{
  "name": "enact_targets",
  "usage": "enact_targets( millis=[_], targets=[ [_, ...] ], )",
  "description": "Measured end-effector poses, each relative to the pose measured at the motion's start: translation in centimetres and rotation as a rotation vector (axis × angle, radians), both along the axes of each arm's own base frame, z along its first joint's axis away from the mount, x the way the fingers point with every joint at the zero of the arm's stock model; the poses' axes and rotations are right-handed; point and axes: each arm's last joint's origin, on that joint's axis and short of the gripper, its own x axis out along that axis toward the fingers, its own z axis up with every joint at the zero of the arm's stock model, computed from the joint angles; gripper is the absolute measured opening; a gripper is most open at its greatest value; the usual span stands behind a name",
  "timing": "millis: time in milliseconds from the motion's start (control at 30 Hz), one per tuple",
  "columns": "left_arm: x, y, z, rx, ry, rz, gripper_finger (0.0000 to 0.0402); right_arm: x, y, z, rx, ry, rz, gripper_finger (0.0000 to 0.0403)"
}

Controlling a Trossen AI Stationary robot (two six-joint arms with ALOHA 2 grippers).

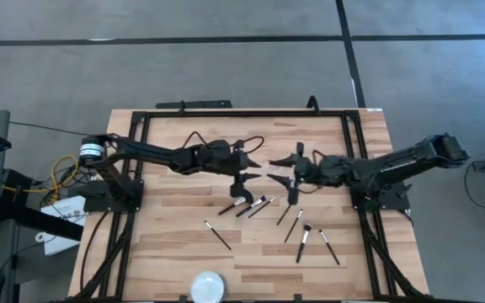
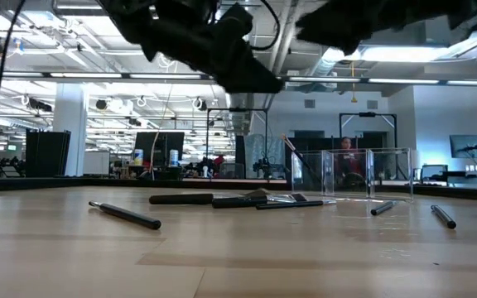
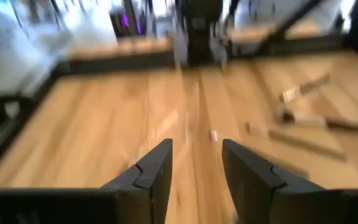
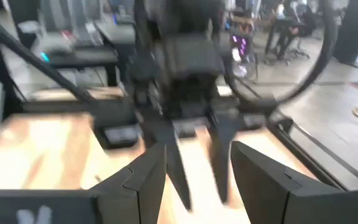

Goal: Pick & Place Makeup Brushes
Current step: Put the black highlighter brush into the makeup organizer

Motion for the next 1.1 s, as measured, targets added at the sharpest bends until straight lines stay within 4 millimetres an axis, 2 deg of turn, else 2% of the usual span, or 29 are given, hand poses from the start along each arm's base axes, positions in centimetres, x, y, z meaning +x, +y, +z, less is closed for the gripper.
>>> enact_targets(
  millis=[67,167,367,533,800,1000,1100],
  targets=[
    [-1.1,0.0,0.0,-0.014,0.109,0.004,0.0136,0.9,-0.4,-0.7,-0.003,0.024,-0.020,0.0176],
    [-2.0,-0.2,-0.7,-0.026,0.203,0.005,0.0136,2.2,-0.8,-0.6,0.015,0.034,-0.045,0.0178],
    [-4.5,-1.6,-6.4,-0.111,0.380,0.024,0.0138,3.3,-0.2,0.5,0.026,0.045,-0.027,0.0172],
    [-5.6,-3.0,-8.3,-0.165,0.343,0.034,0.0155,3.3,0.3,0.7,-0.014,0.049,-0.003,0.0168],
    [-6.9,-5.1,-11.3,-0.214,0.289,0.071,0.0183,3.4,-0.2,0.9,-0.028,0.037,-0.019,0.0166],
    [-6.2,-5.7,-14.2,-0.241,0.287,0.080,0.0178,3.4,-0.5,0.9,-0.029,0.034,-0.028,0.0166],
    [-6.2,-5.6,-14.9,-0.214,0.293,0.119,0.0159,3.4,-0.5,0.9,-0.019,0.035,-0.031,0.0164]
  ],
)
